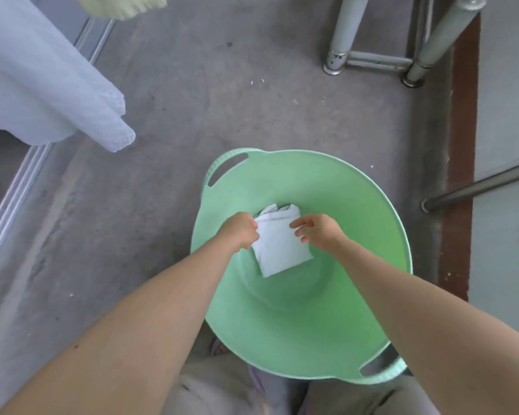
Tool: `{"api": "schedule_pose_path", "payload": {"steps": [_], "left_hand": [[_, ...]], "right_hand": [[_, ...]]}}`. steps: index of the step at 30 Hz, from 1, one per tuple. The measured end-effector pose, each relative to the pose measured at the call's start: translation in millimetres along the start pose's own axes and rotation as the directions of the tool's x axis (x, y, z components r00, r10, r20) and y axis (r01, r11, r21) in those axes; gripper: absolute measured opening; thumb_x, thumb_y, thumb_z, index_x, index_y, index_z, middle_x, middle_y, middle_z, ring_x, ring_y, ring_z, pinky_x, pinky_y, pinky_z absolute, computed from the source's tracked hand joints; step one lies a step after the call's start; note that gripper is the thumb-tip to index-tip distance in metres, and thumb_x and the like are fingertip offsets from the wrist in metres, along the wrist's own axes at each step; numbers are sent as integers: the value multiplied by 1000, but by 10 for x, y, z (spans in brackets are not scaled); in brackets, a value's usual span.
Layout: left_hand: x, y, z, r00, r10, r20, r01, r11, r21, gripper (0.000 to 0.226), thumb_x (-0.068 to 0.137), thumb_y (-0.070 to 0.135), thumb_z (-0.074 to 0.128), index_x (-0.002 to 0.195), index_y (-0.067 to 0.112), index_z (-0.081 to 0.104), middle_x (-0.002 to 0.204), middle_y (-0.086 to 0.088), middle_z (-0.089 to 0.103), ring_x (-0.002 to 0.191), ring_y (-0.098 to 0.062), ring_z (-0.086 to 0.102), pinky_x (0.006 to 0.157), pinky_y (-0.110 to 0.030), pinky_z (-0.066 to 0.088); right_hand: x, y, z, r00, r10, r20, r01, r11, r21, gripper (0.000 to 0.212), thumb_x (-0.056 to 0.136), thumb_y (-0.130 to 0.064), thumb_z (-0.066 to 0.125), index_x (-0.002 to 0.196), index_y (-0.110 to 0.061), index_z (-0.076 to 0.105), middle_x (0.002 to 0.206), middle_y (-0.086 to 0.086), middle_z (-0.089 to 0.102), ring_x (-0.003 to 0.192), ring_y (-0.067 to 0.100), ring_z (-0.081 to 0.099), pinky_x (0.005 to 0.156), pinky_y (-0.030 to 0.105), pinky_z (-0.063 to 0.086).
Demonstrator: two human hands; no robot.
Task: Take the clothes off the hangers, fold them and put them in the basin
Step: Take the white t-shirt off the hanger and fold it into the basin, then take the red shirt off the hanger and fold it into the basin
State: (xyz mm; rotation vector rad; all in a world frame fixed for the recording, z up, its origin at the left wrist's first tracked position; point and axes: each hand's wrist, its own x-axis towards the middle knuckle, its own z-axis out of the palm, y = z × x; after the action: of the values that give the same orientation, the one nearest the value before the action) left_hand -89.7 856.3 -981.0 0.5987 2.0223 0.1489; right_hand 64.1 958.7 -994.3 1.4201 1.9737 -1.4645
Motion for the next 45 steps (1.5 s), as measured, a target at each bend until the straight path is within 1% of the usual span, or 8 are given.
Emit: {"api": "schedule_pose_path", "payload": {"steps": [3,9,16,21,26,32,40,45], "left_hand": [[-461,113,-198,998,25,50,-22,998,-59,27,87,12,51,114,17,50,89,-6,66,76,-22,65,64,-27,45],[-1780,475,-1067,991,131,-27,-133,989,-70,26,87,15,57,113,15,57,89,-5,62,79,-23,63,63,-26,44],[-3132,794,-1984,959,233,-162,-256,957,-138,14,87,10,59,100,17,59,83,-4,61,65,-14,58,63,-26,45],[-3804,788,-2361,903,316,-292,-326,945,13,22,88,14,57,110,18,57,82,5,59,86,-24,61,82,-33,49],[-4602,743,-2574,849,313,-425,-319,946,59,18,88,20,57,106,25,61,90,7,63,91,-16,62,88,-32,50],[-5814,364,-2848,741,283,-609,-336,941,28,15,89,21,59,102,25,64,96,5,65,92,-12,63,80,-25,49],[-7636,-612,-2922,512,168,-842,-184,979,83,7,87,17,60,84,19,67,88,7,68,78,-5,62,74,-23,51],[-8423,-1125,-2873,380,117,-918,-111,991,80,18,86,11,62,76,26,61,80,10,68,78,-1,62,68,-7,43]], "right_hand": [[-396,-356,-174,998,-47,31,47,999,-6,37,90,-4,39,98,-20,71,88,-4,66,78,13,62,41,5,34],[-1648,-1409,-750,972,-233,21,234,968,-88,37,85,1,42,99,-18,71,91,-1,72,74,11,59,69,21,47],[-2913,-2361,-1196,930,-365,-45,366,930,22,23,93,-11,49,98,-14,71,85,2,68,74,15,60,68,23,48],[-3493,-2813,-1286,903,-426,-50,429,898,100,30,96,-19,43,95,-7,70,83,2,68,64,9,58,53,4,40],[-4000,-3209,-1322,826,-562,-38,563,821,95,28,94,-16,45,84,-12,71,74,-2,66,63,11,60,73,26,50],[-4694,-3857,-1047,682,-732,-8,724,673,149,22,91,-16,51,83,-15,71,69,-6,66,55,3,56,61,12,46],[-6016,-4723,-142,335,-916,219,881,387,272,22,93,-11,50,88,-8,71,73,0,66,60,9,57,61,12,45],[-6575,-5031,276,176,-944,277,926,255,279,23,93,-16,51,84,-16,72,76,0,69,63,4,58,63,14,44]]}}
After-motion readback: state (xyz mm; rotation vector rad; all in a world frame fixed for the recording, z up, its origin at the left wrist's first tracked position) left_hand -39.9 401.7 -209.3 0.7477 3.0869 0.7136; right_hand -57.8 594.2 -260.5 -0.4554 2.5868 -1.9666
